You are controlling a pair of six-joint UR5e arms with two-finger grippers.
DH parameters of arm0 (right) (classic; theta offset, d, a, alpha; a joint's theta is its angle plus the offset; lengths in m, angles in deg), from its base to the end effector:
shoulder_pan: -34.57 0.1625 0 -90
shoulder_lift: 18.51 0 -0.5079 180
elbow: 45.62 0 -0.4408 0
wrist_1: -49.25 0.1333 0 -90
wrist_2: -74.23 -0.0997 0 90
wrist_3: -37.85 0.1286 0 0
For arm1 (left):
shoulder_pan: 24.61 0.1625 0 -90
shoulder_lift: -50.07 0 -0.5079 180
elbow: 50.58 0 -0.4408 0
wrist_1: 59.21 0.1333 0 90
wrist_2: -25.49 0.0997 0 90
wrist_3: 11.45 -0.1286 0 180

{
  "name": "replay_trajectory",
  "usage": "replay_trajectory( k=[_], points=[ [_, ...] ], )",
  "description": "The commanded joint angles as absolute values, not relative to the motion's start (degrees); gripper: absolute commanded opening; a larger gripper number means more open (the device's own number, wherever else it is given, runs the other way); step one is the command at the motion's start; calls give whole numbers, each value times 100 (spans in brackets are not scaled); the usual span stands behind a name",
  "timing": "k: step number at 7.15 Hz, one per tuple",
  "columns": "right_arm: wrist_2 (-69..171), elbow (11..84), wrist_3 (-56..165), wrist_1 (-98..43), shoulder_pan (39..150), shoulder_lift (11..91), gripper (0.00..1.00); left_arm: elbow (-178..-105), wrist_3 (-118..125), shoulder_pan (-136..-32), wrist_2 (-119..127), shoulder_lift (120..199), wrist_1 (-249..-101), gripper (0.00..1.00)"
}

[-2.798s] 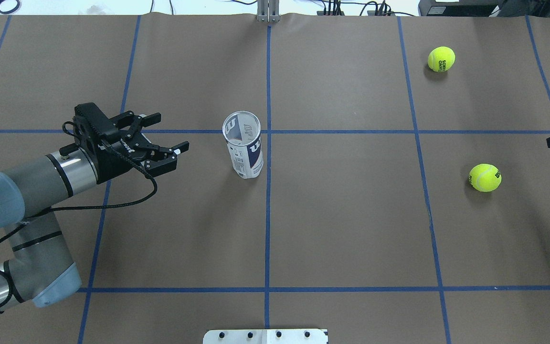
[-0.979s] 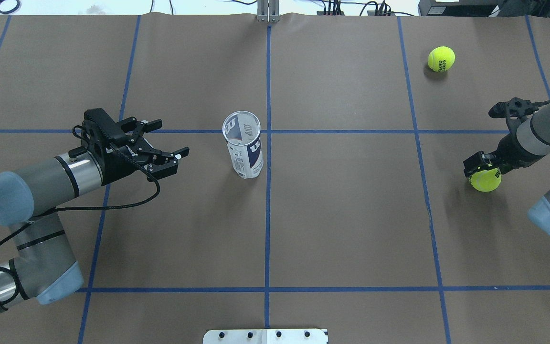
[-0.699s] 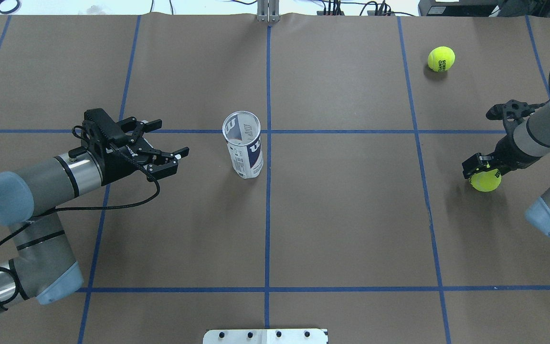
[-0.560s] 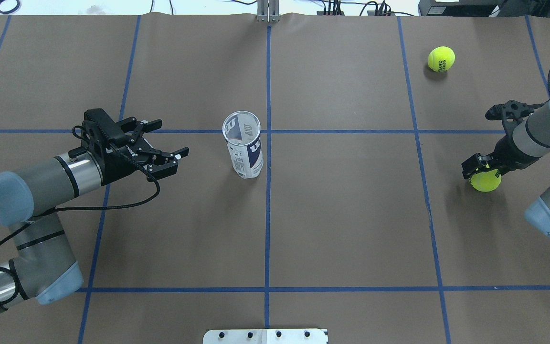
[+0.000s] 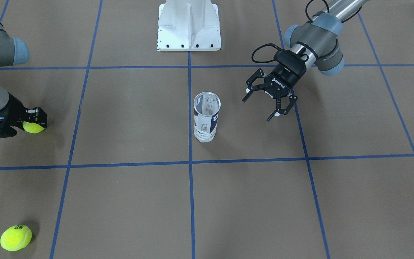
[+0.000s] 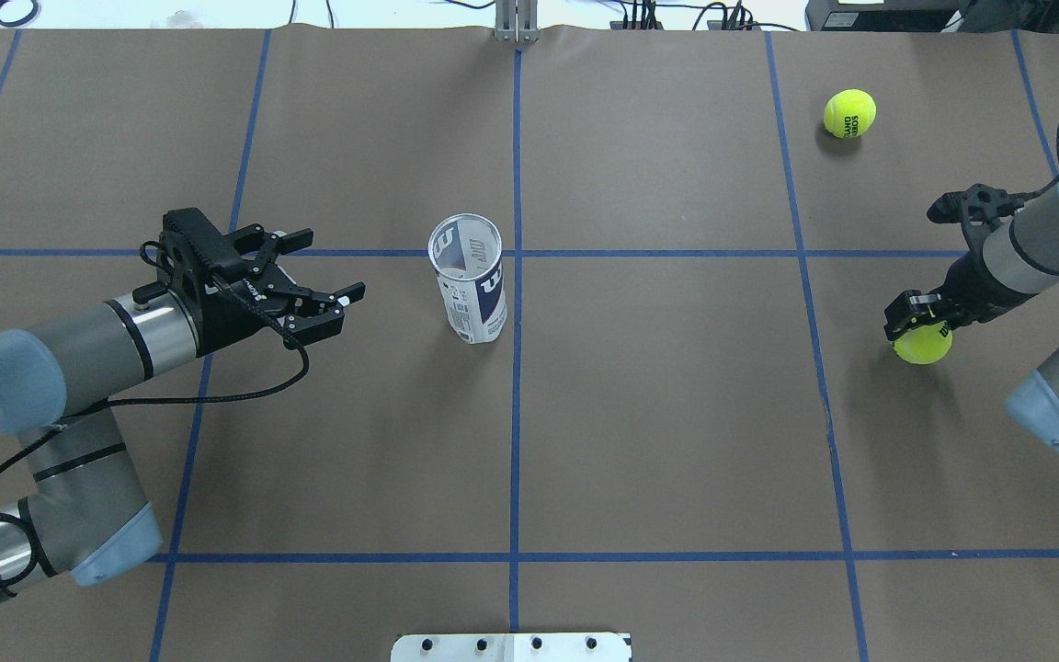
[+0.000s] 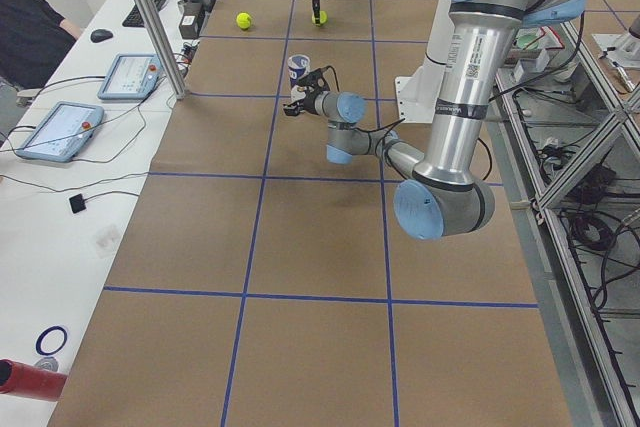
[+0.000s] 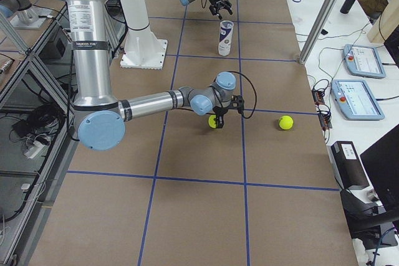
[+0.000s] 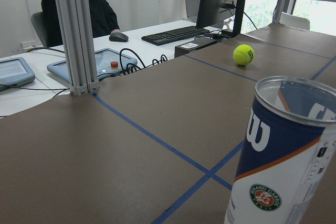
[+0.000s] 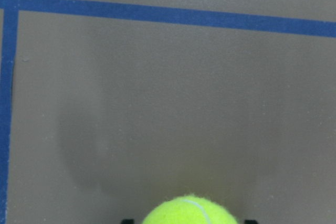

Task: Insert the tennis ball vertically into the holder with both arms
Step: 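Lift the ball with the right gripper while the left gripper grasps the can's side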

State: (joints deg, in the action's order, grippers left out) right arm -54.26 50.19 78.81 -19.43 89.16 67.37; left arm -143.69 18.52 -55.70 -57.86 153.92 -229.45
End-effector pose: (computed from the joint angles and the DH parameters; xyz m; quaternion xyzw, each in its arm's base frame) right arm -0.3090 -0.5265 0.6274 0.0036 -0.4067 -0.0447 0.9125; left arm 0.4865 -0.4664 0.4121 0.5615 0.4969 0.1228 0.6501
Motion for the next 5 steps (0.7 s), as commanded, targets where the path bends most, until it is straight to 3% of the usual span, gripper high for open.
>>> replay_trajectory(
  k=[1,2,5],
  points=[
    [-5909,5288,7942,-1913,9440,6587,0,-14078,1870,-5554,-5783,15500,-22963,99],
    [-5875,5473,7960,-1895,9555,6517,0,-13753,1922,-5546,-5774,15719,-23024,99],
    [-5901,5598,8013,-1966,9828,6095,0,-13653,1958,-5213,-5739,15765,-23042,99]
  ],
)
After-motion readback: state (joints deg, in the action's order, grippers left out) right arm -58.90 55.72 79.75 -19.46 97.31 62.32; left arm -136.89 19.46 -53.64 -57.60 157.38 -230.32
